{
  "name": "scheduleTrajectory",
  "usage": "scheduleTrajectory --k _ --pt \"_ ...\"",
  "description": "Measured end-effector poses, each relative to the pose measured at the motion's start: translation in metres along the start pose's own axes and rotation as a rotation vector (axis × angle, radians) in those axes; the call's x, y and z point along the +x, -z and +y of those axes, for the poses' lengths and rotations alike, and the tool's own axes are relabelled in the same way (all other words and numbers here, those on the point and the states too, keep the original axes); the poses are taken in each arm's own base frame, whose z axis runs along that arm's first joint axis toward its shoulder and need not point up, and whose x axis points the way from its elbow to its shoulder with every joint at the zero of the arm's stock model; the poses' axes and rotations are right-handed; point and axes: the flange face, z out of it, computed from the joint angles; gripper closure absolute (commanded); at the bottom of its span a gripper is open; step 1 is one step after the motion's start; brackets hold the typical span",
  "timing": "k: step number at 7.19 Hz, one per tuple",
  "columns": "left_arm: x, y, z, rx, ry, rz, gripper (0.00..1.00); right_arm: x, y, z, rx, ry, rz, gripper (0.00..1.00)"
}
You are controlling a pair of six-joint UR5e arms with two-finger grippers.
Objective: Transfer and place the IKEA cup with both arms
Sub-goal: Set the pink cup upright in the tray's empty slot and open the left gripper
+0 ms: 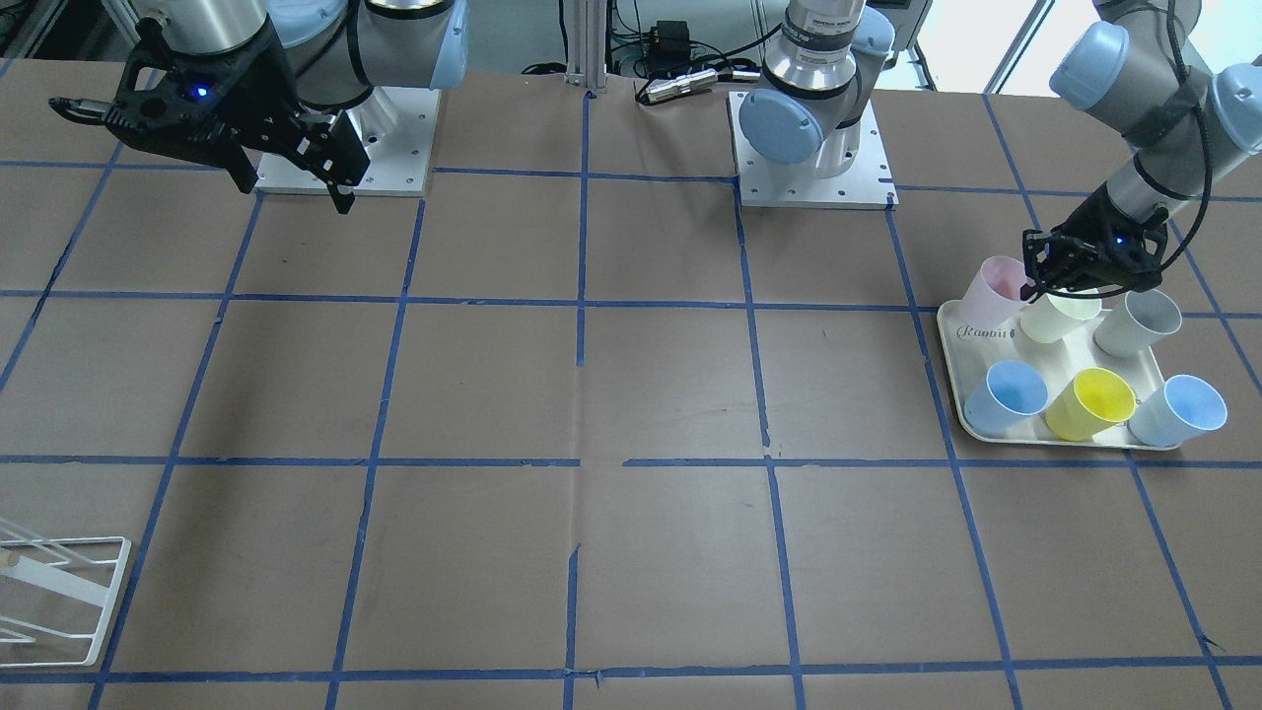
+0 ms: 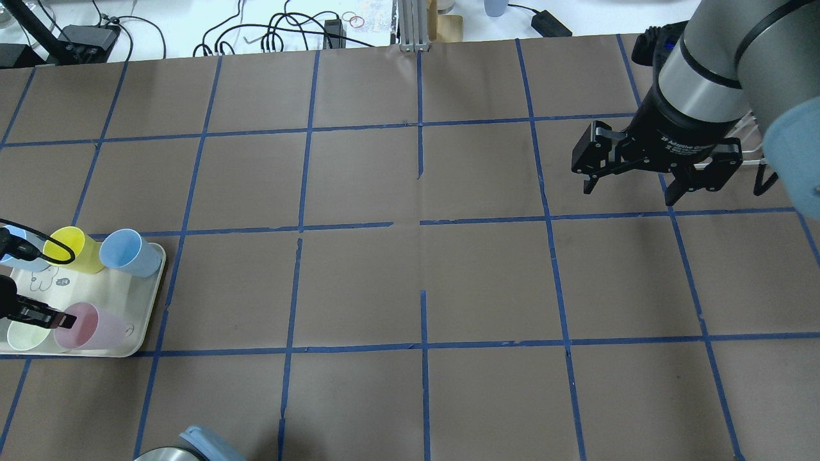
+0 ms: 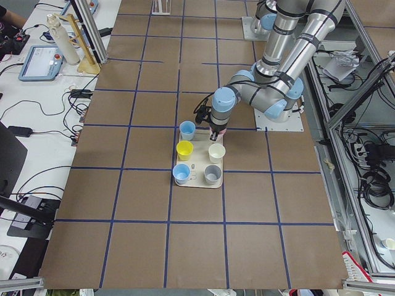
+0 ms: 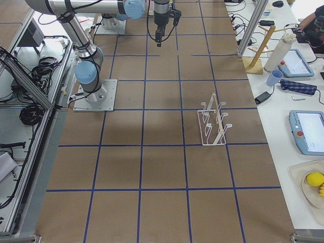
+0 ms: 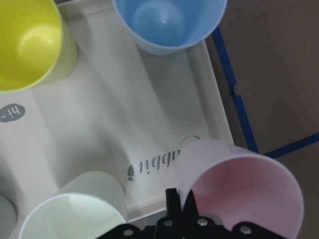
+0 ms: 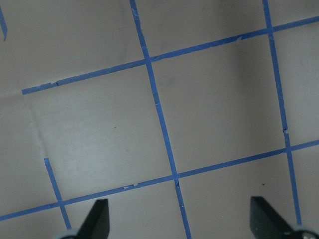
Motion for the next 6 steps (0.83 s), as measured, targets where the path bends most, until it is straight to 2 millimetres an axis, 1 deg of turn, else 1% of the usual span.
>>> scheduleTrajectory --k 6 --pt "-0.0016 -0.0093 -0.0013 -0.003 0.016 0.019 1.0 0.007 0.0056 -0.005 0.022 -0.02 -0.007 0.0"
